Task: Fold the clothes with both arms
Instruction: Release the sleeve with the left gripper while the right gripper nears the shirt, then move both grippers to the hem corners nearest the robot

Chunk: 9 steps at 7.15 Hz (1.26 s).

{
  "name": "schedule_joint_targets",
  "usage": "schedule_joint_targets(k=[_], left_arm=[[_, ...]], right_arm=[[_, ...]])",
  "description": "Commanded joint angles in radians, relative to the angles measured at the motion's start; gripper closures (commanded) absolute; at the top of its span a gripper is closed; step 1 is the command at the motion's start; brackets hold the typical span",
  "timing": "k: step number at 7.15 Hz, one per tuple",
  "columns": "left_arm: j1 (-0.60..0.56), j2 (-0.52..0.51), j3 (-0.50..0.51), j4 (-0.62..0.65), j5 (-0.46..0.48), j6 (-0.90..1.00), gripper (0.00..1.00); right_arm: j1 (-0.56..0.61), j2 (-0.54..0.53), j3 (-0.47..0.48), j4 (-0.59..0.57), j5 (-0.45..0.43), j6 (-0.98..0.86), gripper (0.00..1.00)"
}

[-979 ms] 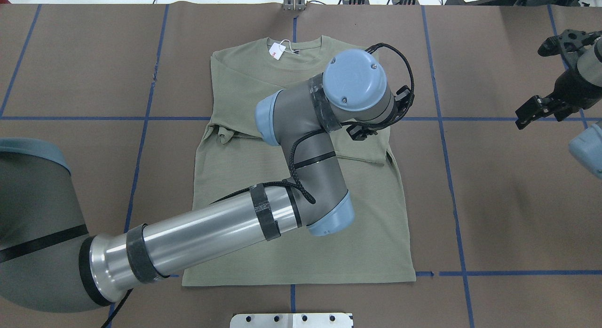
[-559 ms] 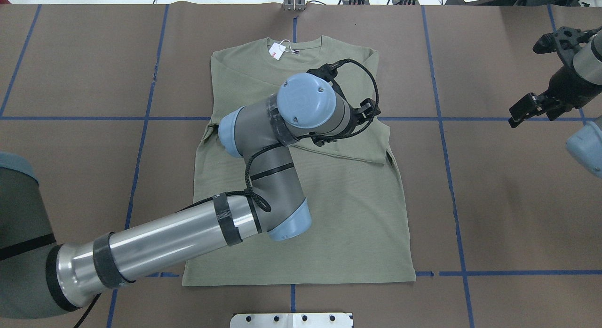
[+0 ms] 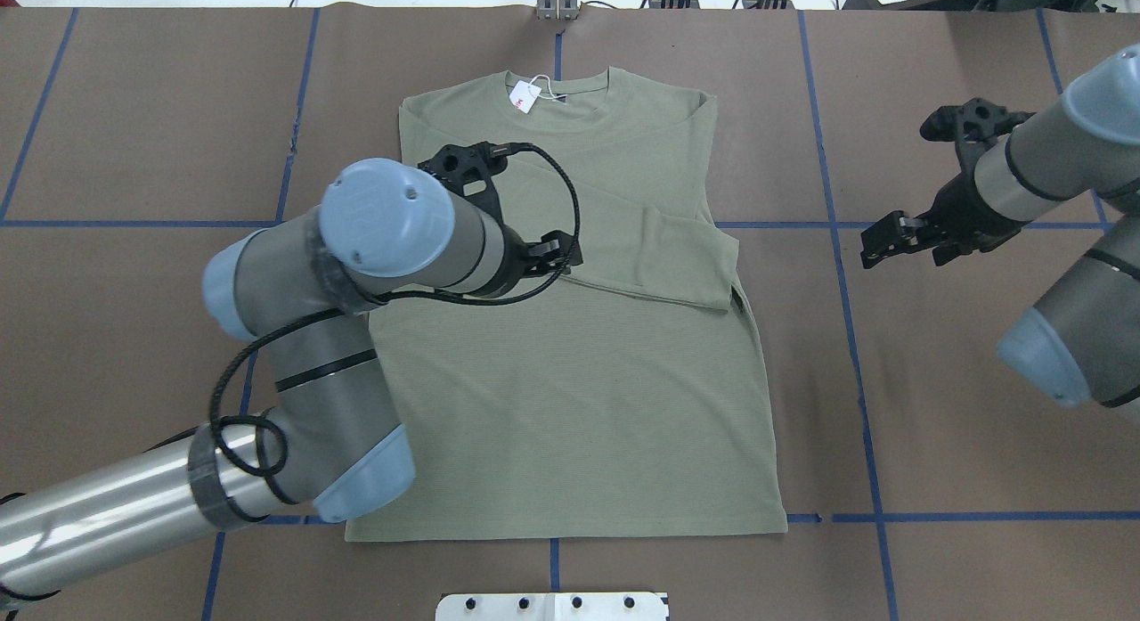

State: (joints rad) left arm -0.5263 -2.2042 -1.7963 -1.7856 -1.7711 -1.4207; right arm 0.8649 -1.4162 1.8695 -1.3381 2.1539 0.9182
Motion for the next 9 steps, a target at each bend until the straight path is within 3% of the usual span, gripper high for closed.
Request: schedule_joint_targets(k=[1, 3, 4, 5, 9], left_arm=[[-0.029, 0.143, -0.165, 0.090, -0.054, 0.153, 0.00], [-0.031, 0.255, -0.222, 0.086, -0.057, 0.236, 0.00], [-0.035, 0.300, -0.244, 0.083, -0.057, 0.276, 0.00], [-0.055, 0.311, -0.253, 0.084, -0.060, 0.279, 0.00], [-0.070, 0.319, -0.253, 0.084, -0.094, 0.278, 0.00]], right_arm=[[-0.191, -0.018, 0.081, 0.054, -0.129, 0.264, 0.00], [-0.379, -0.041, 0.164, 0.054, -0.271, 0.434, 0.00], [-0.491, -0.040, 0.175, 0.053, -0.381, 0.511, 0.00], [-0.554, -0.037, 0.177, 0.047, -0.423, 0.557, 0.00], [-0.618, -0.043, 0.180, 0.001, -0.457, 0.577, 0.00]])
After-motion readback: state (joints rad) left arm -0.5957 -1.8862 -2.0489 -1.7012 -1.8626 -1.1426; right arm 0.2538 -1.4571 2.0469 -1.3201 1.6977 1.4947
